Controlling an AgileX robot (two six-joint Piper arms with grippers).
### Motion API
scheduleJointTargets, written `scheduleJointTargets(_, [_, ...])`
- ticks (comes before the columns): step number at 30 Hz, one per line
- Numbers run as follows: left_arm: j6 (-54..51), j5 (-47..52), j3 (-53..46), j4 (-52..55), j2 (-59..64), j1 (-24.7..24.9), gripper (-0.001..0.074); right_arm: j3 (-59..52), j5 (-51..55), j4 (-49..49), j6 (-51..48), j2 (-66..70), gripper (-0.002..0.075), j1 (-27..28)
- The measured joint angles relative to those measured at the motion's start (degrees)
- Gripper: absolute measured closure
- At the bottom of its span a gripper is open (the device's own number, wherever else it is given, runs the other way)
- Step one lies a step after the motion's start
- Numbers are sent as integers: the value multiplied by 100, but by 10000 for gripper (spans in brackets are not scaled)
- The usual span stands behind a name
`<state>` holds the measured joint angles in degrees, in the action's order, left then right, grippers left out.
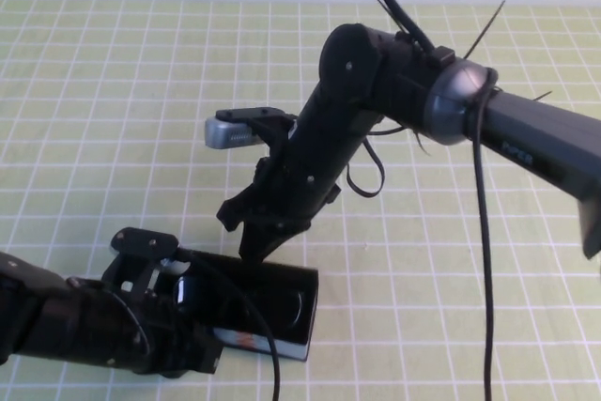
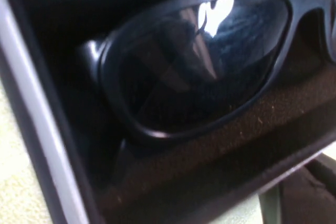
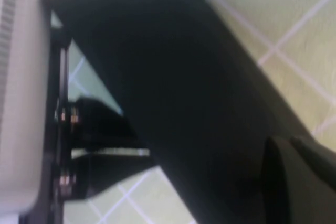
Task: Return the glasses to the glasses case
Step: Close the glasses case
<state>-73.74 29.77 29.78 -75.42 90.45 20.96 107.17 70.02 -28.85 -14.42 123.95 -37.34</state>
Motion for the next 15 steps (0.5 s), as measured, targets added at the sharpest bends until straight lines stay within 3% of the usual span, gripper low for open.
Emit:
scheduleJointTargets(6, [525,137,0,367,-272,0,739,-684,-11,13,-33,-428,737,0])
scheduleJointTargets(15, [2629,612,0,2367,-1585,0,739,-1114,-11,-8,-143,-599,737,-218])
